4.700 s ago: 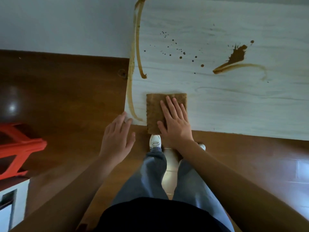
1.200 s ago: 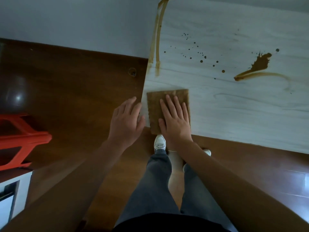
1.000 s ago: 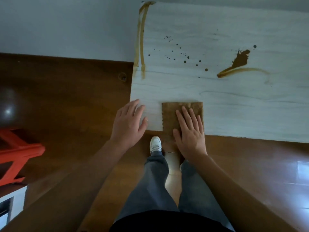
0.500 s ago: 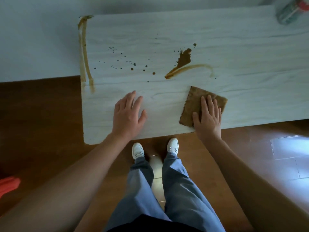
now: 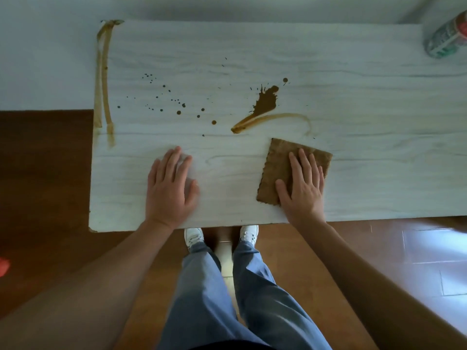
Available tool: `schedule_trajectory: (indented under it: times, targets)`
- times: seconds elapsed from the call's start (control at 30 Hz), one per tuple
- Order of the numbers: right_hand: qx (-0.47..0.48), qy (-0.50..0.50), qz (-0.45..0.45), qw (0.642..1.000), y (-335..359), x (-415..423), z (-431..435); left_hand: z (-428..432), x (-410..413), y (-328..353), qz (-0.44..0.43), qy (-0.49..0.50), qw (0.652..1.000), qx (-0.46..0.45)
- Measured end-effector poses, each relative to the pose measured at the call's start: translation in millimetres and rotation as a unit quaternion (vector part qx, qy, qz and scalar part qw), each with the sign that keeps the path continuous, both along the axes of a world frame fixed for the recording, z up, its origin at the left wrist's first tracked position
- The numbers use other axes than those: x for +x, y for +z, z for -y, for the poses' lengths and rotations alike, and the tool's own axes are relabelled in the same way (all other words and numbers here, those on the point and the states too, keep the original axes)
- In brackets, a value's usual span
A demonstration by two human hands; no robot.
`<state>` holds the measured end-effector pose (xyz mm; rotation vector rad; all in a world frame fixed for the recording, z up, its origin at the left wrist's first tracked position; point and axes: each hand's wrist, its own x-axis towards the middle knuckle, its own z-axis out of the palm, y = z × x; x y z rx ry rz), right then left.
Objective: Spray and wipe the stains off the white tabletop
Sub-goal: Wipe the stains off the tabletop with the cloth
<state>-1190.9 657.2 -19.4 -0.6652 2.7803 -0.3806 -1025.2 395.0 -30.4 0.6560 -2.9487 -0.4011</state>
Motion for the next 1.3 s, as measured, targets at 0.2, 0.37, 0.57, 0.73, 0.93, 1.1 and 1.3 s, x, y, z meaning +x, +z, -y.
schedule_trajectory:
  times: [0.2, 0.37, 0.57, 0.73, 0.93, 1.1, 1.3]
  targets:
    - [-0.013, -0.025, -0.021, 0.999, -7, -70, 29, 3, 0, -1, 0.028, 0.002, 1.0, -0.008]
    - [-0.014, -0.077, -0.041, 0.996, -8, -128, 68, 3, 0, -4, 0.022, 0.0, 1.0, -0.021]
    - [0.004, -0.056, -0.051, 0.997, -9, -161, 113, 3, 0, -5, 0.014, -0.002, 1.0, -0.025]
    - [-0.017, 0.022, -0.048, 0.998, -8, -122, 114, 3, 0, -4, 0.029, 0.0, 0.999, -0.029]
    - [-0.014, 0.028, -0.015, 0.999, -4, -30, 49, 2, -1, -2, 0.029, 0.008, 1.0, -0.009]
    - [0.02, 0.015, 0.009, 1.0, 4, -8, -10, 2, -3, 0, 0.028, 0.011, 1.0, -0.001]
    - [0.038, 0.004, -0.007, 0.999, 0, -93, 20, 4, -2, 0, 0.036, 0.006, 0.999, -0.005]
